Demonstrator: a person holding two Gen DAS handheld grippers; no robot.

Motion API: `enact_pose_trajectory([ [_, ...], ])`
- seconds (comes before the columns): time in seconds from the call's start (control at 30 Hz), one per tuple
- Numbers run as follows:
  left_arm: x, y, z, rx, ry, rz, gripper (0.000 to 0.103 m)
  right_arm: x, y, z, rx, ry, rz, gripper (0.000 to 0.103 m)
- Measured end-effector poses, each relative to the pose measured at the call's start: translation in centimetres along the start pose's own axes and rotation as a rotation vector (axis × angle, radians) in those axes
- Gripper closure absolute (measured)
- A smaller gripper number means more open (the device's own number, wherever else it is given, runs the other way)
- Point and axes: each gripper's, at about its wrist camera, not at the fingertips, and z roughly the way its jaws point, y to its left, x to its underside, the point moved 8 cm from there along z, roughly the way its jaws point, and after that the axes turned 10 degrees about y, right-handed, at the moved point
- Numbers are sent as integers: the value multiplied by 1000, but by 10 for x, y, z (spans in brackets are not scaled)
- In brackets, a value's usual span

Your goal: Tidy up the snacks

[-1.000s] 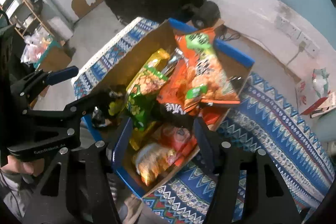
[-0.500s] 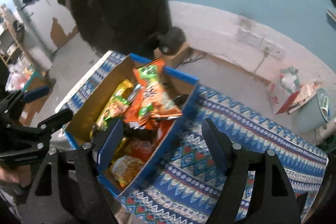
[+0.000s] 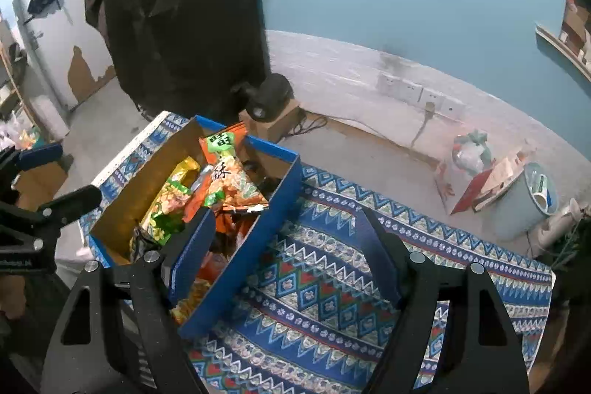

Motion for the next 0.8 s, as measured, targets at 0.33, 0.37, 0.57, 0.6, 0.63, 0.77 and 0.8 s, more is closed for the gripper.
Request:
enact_pose_trajectory([
  [0.33, -1, -5, 3, -14, 8, 9, 1, 6, -11, 3, 8, 18, 21, 26],
  [0.37, -1, -6, 4, -13, 11, 7, 1, 6, -12, 3, 8, 17, 21, 26],
  [0.57, 0, -8, 4, -14, 16, 6, 1, 7, -12, 2, 7, 19, 19, 26],
  [0.6, 0, -8, 4, -15, 19, 6, 1, 8, -12, 2, 6, 20, 18, 26],
  [0.63, 0, -8, 4, -15, 19, 6, 1, 8, -12, 2, 7, 20, 18, 26],
  [0.77, 1, -8, 6, -11, 24, 2, 1, 7, -12, 3, 7, 19, 20, 26],
  [0.8, 1, -7, 6, -14, 26, 1, 1, 7, -12, 3, 7, 20, 20, 26],
])
